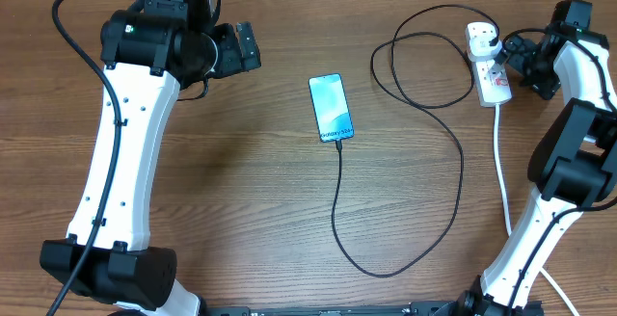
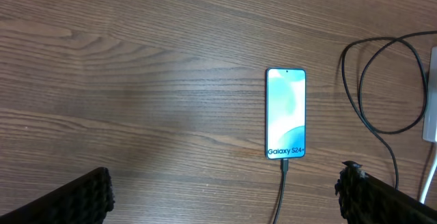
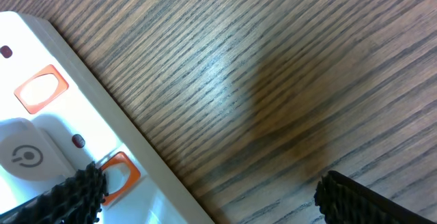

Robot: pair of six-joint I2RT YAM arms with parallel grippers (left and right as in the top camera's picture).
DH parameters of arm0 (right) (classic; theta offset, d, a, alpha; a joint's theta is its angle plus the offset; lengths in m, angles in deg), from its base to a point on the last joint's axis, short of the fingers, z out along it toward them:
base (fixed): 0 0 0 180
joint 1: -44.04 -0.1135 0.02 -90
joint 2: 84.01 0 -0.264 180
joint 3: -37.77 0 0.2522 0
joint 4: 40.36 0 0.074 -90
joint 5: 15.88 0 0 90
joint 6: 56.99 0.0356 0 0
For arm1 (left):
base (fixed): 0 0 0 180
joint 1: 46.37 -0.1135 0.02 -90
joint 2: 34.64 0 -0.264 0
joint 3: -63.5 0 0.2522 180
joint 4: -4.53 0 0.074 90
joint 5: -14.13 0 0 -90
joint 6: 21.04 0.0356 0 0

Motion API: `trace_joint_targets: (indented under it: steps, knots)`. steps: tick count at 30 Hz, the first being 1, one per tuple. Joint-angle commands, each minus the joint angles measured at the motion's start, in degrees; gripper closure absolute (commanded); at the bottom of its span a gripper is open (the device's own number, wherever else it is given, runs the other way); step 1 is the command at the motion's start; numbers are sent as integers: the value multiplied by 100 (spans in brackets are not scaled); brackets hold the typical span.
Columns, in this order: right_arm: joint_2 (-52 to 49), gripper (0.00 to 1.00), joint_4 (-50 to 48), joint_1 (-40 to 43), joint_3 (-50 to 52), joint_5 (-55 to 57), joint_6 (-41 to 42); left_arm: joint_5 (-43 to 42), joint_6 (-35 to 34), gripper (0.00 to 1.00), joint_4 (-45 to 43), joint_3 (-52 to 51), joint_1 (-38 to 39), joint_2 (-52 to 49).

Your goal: Plug charger to phone and switch on socket

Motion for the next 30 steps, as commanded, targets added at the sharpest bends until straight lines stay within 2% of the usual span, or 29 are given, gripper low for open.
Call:
trace_joint_targets:
  steps: [1,6,11,20,30]
  knots:
    - [-380,0,173,-278,105,-400,-258,-44,-61,0,-20,35,39,4]
    - [-195,0,435,-284,-94,-393,-225,-42,-61,0,-17,35,39,4]
    - [448,0,857,-175,-396,-389,-212,-44,-61,0,-13,35,39,4]
    - [2345,0,1904,133,-437,-98,197,-42,-59,0,0,35,39,4]
    - [4330,0,3602,-22,-422,-151,396,-42,-59,0,-2,35,39,4]
